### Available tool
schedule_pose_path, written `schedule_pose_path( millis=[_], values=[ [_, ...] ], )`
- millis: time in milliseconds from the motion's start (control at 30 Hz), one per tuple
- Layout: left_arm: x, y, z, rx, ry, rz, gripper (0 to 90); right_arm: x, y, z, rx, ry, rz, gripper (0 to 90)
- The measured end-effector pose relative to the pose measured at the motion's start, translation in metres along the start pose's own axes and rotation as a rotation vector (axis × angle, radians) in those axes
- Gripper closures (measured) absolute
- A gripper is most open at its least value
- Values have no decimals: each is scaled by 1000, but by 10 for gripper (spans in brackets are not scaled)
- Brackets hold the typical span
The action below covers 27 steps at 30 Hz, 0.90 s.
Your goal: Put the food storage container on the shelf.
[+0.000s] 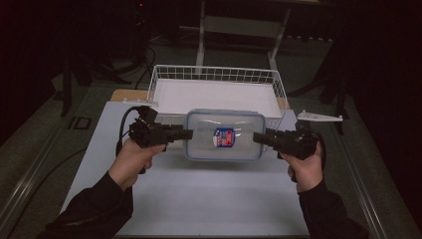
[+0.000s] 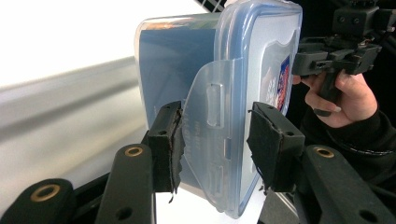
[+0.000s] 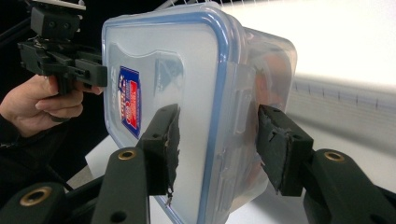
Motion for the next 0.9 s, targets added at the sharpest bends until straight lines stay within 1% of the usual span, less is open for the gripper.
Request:
schedule_pose_path(
  millis=[33,67,100,233,267,300,333,400,467,600,633,667,800,833,867,900],
  values=[
    [-5,-11,-1,8,0,-11,553,0,-7,1,-10,1,-5,503],
    [-6,-15,0,7,-2,-14,553,1,-21,2,-18,-1,-16,503],
    [-7,-20,0,5,-1,-20,553,2,-26,1,-21,1,-19,503],
    [-9,-38,7,2,-13,-28,552,9,-44,-5,-11,0,-24,503],
    [-9,-42,10,9,-21,-25,550,11,-48,-6,-15,5,-22,503],
    [-8,-46,12,2,-24,-30,549,13,-51,-8,-20,7,-14,502],
    [-8,-50,14,4,-31,-33,548,16,-54,-10,-11,8,-16,502],
    [-7,-56,18,6,-45,-46,544,20,-59,-14,-11,14,-10,502],
    [-4,-60,22,7,-59,-40,542,25,-63,-19,-1,21,-13,496],
    [1,-67,29,-19,-71,-33,539,30,-69,-28,13,35,-14,493],
    [3,-69,30,-13,-74,-35,538,32,-71,-30,16,38,-14,493],
    [4,-72,32,-10,-75,-35,538,32,-72,-32,21,40,-13,493],
    [9,-77,40,-32,-78,-27,537,37,-78,-41,32,50,-8,492],
    [11,-77,43,-34,-79,-29,537,39,-78,-43,43,50,-7,492],
    [12,-78,45,-37,-75,-32,537,40,-78,-45,47,51,-4,491],
    [12,-79,46,-48,-68,-42,537,42,-78,-47,44,55,-2,490]
  ],
)
Point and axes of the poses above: each handheld gripper's, and its own axes: x roughly forward along the jaws, y roughly out of its underside, z roughly to its left, the point moved 8 cm from there along x, roughly forward along the jaws, and after that the axes turned 5 degrees about -x, right-handed, at the moved point
